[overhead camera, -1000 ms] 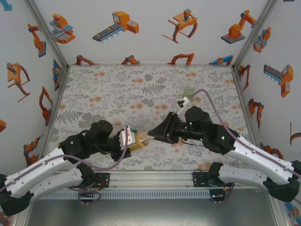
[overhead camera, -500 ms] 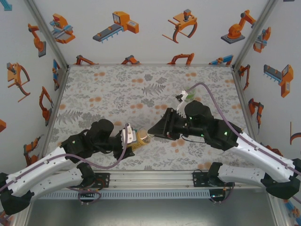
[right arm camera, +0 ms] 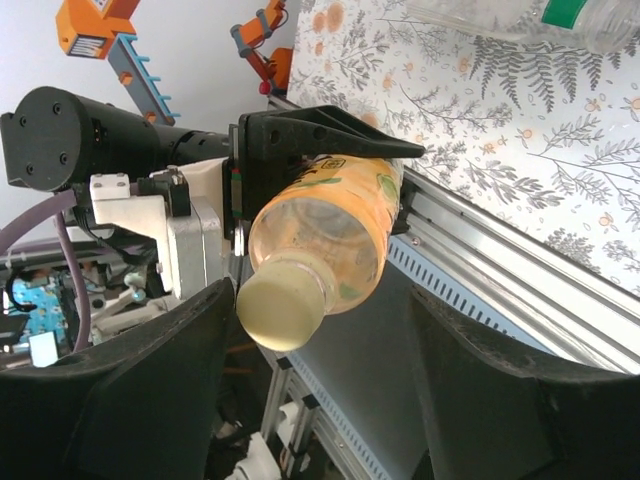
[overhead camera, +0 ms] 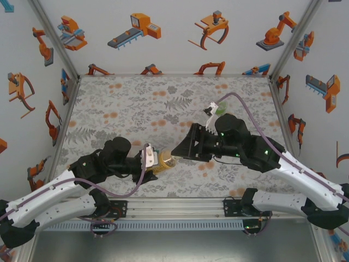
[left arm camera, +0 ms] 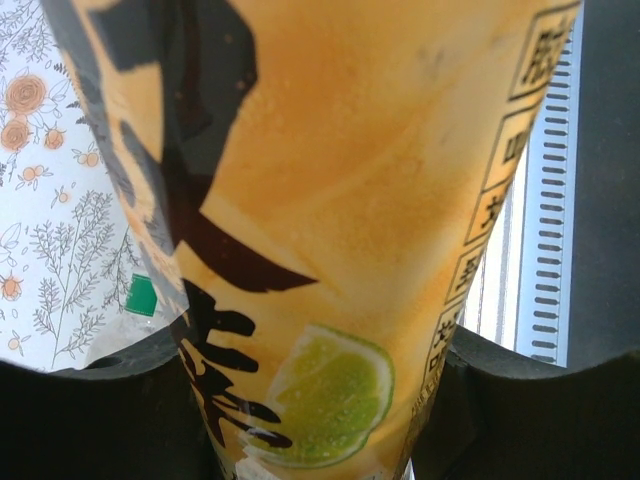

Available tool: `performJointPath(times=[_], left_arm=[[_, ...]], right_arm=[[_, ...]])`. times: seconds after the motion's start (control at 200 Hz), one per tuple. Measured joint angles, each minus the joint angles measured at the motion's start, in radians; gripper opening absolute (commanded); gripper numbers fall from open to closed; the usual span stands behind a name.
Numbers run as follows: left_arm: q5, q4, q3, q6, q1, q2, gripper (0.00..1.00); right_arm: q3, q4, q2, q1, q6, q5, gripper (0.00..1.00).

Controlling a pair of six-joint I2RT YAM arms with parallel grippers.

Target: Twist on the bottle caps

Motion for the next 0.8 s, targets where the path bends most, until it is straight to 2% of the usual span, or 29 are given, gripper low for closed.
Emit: performJointPath(times=[0.18,0.386,0.606,0.801], left_arm=[[0.000,-0.003,0.000,0.005,0.000,0.000,0.00],[0.012,-0.038,0.002,0.009,0.000,0.001,0.00],[0.035,-0.069,0.008,0.013,0.000,0.003,0.00],[0.046,-0.085,0.009,0.014,0.000,0.003,0.00]], right_arm=[[0.108,-0.094,0.021,0.000,-0.117,0.018,0.62],[0.188,-0.179,0.025,0.000,-0.358,0.012,0.56],[0.248,-0.241,0.068,0.000,-0.784,-0.098,0.54],[0.257,-0.267,0.071,0.000,-1.208,-0.230,0.59]])
